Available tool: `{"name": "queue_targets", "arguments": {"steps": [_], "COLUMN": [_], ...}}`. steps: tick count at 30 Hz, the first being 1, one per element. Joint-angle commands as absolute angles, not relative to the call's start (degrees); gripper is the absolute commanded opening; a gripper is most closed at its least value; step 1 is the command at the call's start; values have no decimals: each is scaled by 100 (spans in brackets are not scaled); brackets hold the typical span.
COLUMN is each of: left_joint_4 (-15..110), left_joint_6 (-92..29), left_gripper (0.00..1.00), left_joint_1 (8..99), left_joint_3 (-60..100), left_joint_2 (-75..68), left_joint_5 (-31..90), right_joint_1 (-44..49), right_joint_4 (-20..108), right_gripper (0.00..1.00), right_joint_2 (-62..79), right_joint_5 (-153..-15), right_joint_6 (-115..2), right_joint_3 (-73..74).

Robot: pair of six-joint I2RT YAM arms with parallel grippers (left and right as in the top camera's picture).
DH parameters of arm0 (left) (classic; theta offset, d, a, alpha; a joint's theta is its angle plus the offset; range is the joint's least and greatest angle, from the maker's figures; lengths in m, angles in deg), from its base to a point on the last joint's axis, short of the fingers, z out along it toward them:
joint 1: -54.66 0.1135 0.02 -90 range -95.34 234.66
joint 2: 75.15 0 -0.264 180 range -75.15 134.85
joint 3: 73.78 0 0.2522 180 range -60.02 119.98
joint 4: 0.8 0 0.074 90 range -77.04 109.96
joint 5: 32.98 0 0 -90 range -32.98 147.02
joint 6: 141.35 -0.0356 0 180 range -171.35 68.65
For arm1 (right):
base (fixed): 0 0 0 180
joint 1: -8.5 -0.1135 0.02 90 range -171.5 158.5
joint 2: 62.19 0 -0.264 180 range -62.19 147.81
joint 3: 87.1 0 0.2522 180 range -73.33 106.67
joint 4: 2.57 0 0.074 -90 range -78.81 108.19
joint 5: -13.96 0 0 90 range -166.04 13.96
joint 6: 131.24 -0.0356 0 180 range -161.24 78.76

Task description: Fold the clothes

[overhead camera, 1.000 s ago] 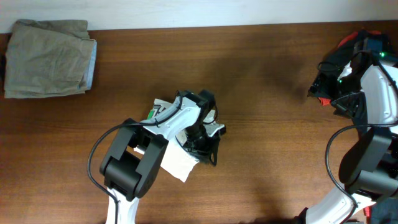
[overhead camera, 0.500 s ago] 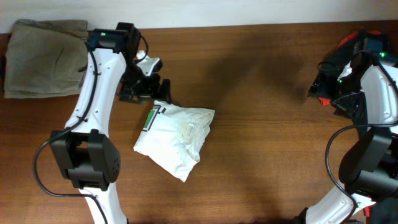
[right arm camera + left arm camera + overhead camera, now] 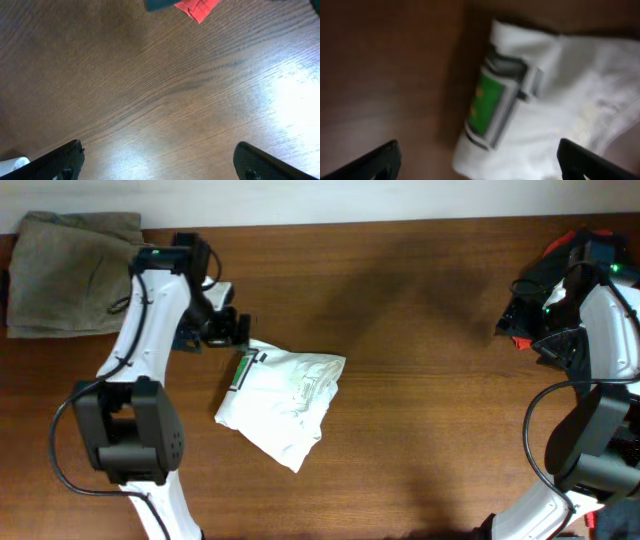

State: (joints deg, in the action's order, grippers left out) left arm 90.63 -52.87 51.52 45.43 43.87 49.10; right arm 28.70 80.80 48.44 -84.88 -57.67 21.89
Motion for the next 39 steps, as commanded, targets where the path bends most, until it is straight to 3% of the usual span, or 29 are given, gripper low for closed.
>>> {"name": "queue_targets", "arguments": {"steps": [1, 6, 13, 15, 16, 17, 18, 20, 23, 28, 31, 39], "left_joint_4": [8628, 7726, 7409, 7120, 7061, 7004, 6930, 6836, 6585, 6504, 5678, 3890], "left_joint_6": [-5846, -6930, -6941, -6941, -6941, -6941, -6941, -6937, -6670, -6049, -5809, -5455], "left_gripper": [99, 99, 98, 83, 82, 68, 30, 1, 1, 1, 1, 1], "left_joint_1": [5655, 6271, 5952, 5891, 5880, 5882, 5882, 5882, 5882, 5910, 5996, 6761], "left_joint_3": [3695, 2298, 1892, 1892, 1892, 1892, 1892, 1894, 2174, 3968, 4462, 4543], "left_joint_2": [4355, 4361, 4875, 4969, 4967, 4967, 4967, 4967, 4967, 4967, 4967, 4967], "left_joint_5": [4639, 2289, 1631, 1629, 1627, 1627, 1627, 1627, 1762, 3624, 4599, 4658], "right_joint_1": [2873, 2873, 2873, 2873, 2873, 2873, 2873, 2873, 2873, 2873, 2873, 2873], "right_joint_4": [8082, 8082, 8082, 8082, 8082, 8082, 8082, 8082, 8082, 8082, 8082, 8082], "right_gripper": [99, 99, 99, 99, 99, 99, 99, 99, 99, 99, 99, 99], "right_joint_2": [4822, 4822, 4822, 4822, 4822, 4822, 4822, 4822, 4822, 4822, 4822, 4822], "right_joint_5": [-8435, -8435, -8435, -8435, -8435, -8435, -8435, -8435, -8435, -8435, -8435, -8435], "right_joint_6": [-5754, -5754, -5754, -5754, -5754, -5754, -5754, -5754, -5754, -5754, -5754, -5754], "right_joint_3": [2180, 2180, 2180, 2180, 2180, 2180, 2180, 2180, 2180, 2180, 2180, 2180]}}
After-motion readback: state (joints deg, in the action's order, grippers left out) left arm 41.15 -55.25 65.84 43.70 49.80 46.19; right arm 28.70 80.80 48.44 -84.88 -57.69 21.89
